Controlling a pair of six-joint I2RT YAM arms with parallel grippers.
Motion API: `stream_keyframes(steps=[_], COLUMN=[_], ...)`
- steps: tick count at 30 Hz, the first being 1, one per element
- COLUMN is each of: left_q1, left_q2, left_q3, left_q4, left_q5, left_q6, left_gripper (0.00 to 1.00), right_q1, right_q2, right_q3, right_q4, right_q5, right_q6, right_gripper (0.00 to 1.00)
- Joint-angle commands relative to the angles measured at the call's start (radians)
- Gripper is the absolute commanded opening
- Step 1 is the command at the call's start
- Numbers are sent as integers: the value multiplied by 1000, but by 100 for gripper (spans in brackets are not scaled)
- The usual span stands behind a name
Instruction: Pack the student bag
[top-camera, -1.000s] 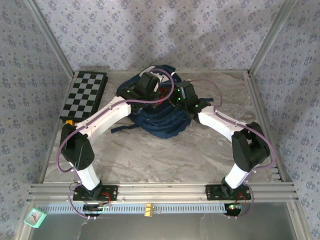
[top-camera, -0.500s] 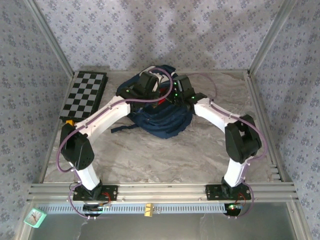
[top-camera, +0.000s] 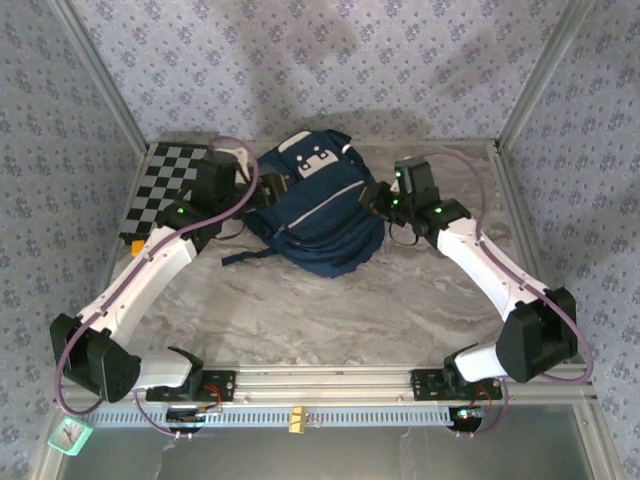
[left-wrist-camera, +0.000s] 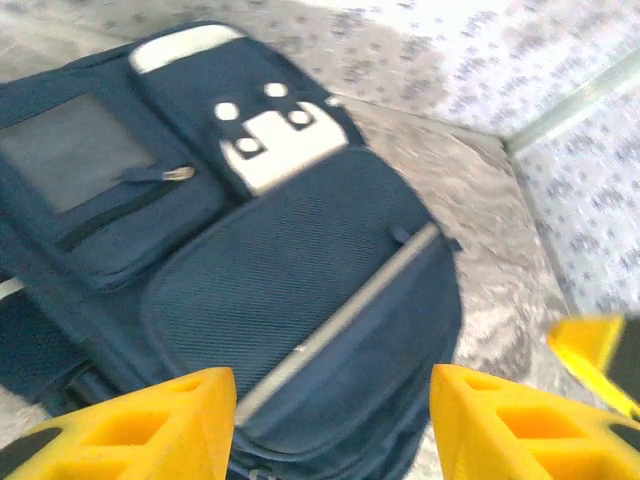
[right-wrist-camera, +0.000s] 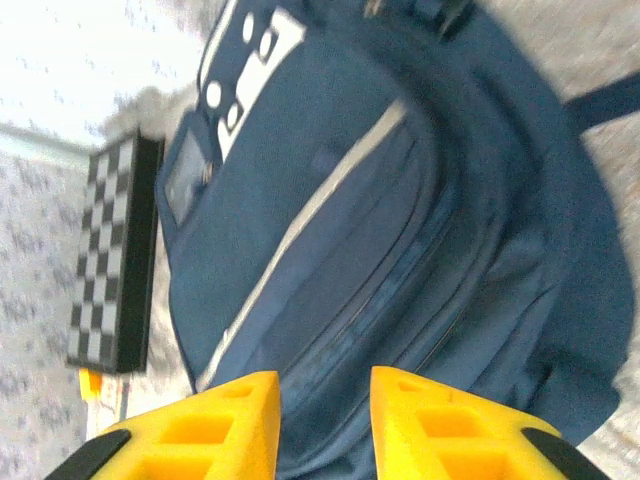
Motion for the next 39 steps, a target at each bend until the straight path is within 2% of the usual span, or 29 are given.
stream_keyframes(steps=[1,4,11,18,21,24,27,33,37,39], left_q1=[92,148,135,120,110,97,69,15,-61,-103], left_q2=[55,112,236,353,376,391,438,445,418,422], left_q3=[-121,-178,-207,-178,-125,-132,-109,-81,-64,-45], left_q4=[98,230,426,452,339,370,426,434,370,326], left_q5=[110,194,239,264,206,181,229,227,184,152], left_q6=[-200,-294,-347,-359,-350,-374,-391,-441,-518,-574], left_gripper=[54,54,52,51,51,49,40,15,3,0], right_q1=[79,133,151,127,112,103,84,2,-72,-90], right_q2=[59,133,235,258,245,241,241,246,247,238], right_q3=[-10,12,59,66,52,40,33,41,135,167], right_q4=[-17,14,66,57,58,65,64,55,-106,-190], right_q5=[-64,-55,-58,-56,-53,-54,-63,-95,-57,-50], right_q6=[9,50,71,59,59,53,48,-8,-142,-186], right_gripper=[34,38,40,40,40,40,40,42,48,52])
